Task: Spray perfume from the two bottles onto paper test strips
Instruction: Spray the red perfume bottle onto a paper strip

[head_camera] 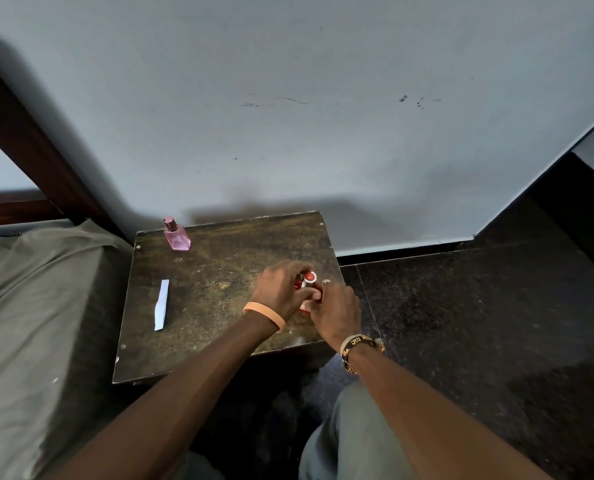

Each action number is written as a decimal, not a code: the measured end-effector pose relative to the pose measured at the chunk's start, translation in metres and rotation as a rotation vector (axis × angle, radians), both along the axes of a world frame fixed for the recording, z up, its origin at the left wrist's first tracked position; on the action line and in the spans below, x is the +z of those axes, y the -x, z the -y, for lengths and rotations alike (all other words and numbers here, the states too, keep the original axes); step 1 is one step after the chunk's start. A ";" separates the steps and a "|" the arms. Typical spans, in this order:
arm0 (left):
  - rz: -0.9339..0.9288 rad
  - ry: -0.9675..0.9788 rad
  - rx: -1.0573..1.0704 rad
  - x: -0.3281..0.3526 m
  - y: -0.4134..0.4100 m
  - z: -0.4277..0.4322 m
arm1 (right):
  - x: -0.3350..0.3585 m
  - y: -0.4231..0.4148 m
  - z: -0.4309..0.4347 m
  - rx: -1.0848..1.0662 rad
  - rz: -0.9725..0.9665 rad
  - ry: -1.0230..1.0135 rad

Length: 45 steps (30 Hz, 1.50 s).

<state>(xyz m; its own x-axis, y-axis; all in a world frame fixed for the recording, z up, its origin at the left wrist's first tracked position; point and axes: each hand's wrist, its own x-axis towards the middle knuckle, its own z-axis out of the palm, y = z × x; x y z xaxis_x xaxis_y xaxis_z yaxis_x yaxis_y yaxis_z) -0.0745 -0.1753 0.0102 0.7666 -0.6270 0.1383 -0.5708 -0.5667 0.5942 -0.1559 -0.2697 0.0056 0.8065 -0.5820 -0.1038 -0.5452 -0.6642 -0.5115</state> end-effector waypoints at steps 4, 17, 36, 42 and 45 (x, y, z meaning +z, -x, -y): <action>-0.110 -0.012 -0.128 0.009 -0.007 0.001 | 0.001 -0.001 -0.002 0.010 -0.001 0.000; -0.091 -0.089 -0.150 0.005 -0.005 -0.001 | 0.001 -0.001 -0.003 0.026 -0.001 0.014; 0.019 0.056 -0.022 -0.003 0.001 -0.001 | 0.000 0.001 -0.001 0.006 0.005 0.007; -0.056 0.041 -0.031 -0.002 -0.002 -0.003 | 0.000 0.001 -0.001 0.027 -0.007 0.022; -0.042 -0.056 -0.180 0.004 -0.009 -0.002 | -0.002 0.000 -0.002 0.024 -0.007 0.036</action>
<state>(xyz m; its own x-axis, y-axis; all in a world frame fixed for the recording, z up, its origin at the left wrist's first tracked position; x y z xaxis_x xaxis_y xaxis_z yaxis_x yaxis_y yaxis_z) -0.0660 -0.1728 0.0139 0.6459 -0.7603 0.0697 -0.6415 -0.4908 0.5896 -0.1558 -0.2672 0.0039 0.8196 -0.5661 -0.0884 -0.5322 -0.6950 -0.4835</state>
